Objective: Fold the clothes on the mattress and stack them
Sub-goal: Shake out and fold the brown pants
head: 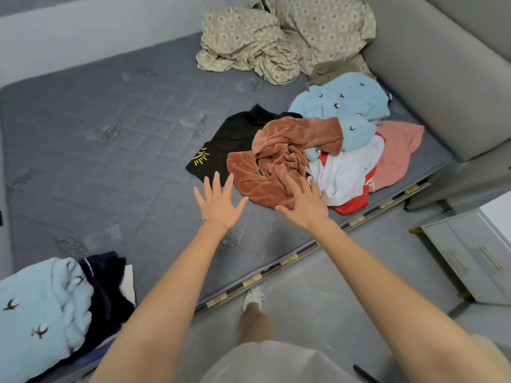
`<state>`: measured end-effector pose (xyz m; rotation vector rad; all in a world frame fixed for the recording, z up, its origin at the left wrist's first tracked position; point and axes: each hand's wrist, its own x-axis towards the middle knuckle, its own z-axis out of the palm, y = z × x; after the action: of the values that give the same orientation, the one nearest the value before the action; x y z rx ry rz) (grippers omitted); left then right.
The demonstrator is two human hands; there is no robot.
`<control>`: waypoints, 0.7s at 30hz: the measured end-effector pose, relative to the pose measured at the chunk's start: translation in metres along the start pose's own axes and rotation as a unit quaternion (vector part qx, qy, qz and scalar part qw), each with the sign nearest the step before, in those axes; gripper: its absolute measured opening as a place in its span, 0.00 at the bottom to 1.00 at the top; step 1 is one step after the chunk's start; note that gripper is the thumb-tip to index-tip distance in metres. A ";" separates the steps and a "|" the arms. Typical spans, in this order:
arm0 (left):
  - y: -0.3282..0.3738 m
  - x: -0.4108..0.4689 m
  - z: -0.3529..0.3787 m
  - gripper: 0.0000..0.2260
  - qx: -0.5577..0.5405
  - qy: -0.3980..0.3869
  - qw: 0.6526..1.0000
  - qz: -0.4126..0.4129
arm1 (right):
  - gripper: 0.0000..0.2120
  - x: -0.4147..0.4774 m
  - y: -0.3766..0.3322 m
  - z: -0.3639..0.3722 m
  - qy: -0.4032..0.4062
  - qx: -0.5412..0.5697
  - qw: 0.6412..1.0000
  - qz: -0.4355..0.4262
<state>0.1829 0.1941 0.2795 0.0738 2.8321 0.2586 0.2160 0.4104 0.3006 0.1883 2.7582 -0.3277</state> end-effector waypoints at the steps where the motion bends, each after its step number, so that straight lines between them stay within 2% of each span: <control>1: 0.004 0.008 0.000 0.33 0.000 -0.002 1.000 0.001 | 0.40 0.007 0.003 -0.002 -0.001 -0.005 1.000 0.003; 14: 0.049 0.117 0.009 0.34 0.006 -0.041 0.998 0.041 | 0.40 0.094 0.052 -0.029 -0.016 0.034 0.995 0.087; 21: 0.083 0.171 0.022 0.34 -0.012 -0.068 0.997 0.023 | 0.40 0.157 0.090 -0.035 -0.046 0.023 0.995 0.087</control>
<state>0.0283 0.2922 0.2253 0.1457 2.6939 0.2853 0.0740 0.5197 0.2577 0.4115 2.6221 -0.3455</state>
